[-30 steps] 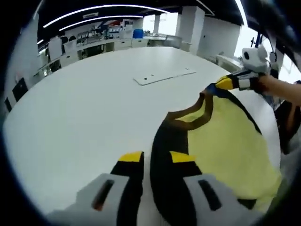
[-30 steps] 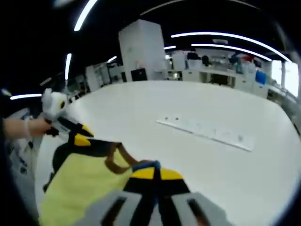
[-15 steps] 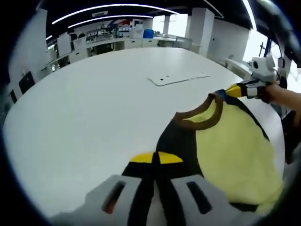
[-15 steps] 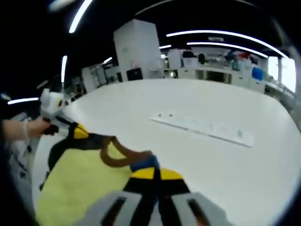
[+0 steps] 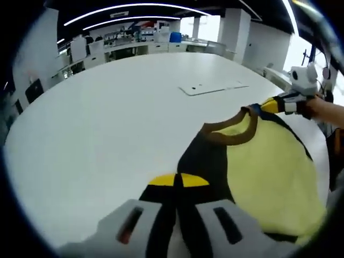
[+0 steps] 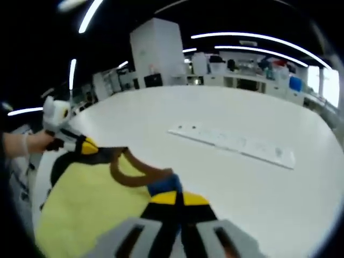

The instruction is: Fold the garment on the visible template until the final outline fits inside the template.

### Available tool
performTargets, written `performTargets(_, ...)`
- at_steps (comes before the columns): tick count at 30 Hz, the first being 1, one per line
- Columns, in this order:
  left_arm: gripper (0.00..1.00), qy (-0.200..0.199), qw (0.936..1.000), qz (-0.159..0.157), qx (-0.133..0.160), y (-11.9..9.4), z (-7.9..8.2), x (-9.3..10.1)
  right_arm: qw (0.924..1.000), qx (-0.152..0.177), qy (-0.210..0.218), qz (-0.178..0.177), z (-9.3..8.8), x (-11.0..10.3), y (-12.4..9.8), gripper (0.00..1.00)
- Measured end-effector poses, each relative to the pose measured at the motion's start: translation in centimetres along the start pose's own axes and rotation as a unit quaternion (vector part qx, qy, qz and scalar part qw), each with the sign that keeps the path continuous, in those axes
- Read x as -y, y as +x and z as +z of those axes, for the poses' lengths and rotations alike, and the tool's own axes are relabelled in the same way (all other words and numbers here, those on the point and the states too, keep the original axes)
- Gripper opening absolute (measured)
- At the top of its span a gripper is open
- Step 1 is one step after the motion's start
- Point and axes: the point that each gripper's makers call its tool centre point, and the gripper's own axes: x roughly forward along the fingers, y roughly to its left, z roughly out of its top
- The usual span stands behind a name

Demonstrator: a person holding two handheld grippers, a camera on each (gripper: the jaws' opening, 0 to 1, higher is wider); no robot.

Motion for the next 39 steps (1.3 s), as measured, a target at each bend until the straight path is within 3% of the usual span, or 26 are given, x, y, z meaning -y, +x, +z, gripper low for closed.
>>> performTargets(2, 0.07, 0.004, 1.0000, -0.002, 0.007, 0.0, 0.3, 0.0, 1.0000, 0.000, -0.001, -0.002, 0.1, 0.1, -0.1, 0.00)
performTargets(5, 0.29, 0.016, 0.9996, 0.008, 0.021, -0.2, 1.0, -0.3, 1.0000, 0.000, -0.008, -0.004, 0.2, 0.1, -0.5, 0.13)
performTargets(11, 0.56, 0.024, 0.9984, -0.016, 0.049, -1.3, 2.6, 1.0, 0.9997, 0.007, -0.020, 0.007, 0.4, -0.6, -1.2, 0.51)
performTargets(15, 0.85, 0.063, 0.9960, -0.020, 0.060, -1.7, 3.1, 1.7, 0.9993, 0.014, -0.018, 0.028, 0.4, -2.0, -2.1, 0.72)
performTargets(18, 0.94, 0.061, 0.9954, -0.046, 0.057, -2.7, 2.8, 3.4, 0.9987, 0.014, -0.030, 0.040, 0.1, -2.9, -2.7, 0.91)
performTargets(21, 0.99, 0.072, 0.9937, -0.060, 0.061, -3.2, 2.7, 4.3, 0.9981, 0.008, -0.034, 0.051, -0.5, -3.9, -3.5, 0.99)
performTargets(25, 0.99, 0.078, 0.9916, -0.085, 0.058, -4.7, 2.3, 5.8, 0.9979, 0.002, -0.031, 0.057, -1.3, -5.1, -5.4, 0.99)
performTargets(33, 0.98, 0.070, 0.9911, -0.092, 0.066, -7.7, 1.8, 7.1, 0.9980, 0.005, -0.038, 0.050, -1.7, -6.1, -7.9, 0.99)
performTargets(39, 0.96, 0.079, 0.9889, -0.102, 0.074, -10.2, 0.8, 8.7, 0.9972, -0.001, -0.056, 0.050, -3.2, -7.9, -10.8, 0.99)
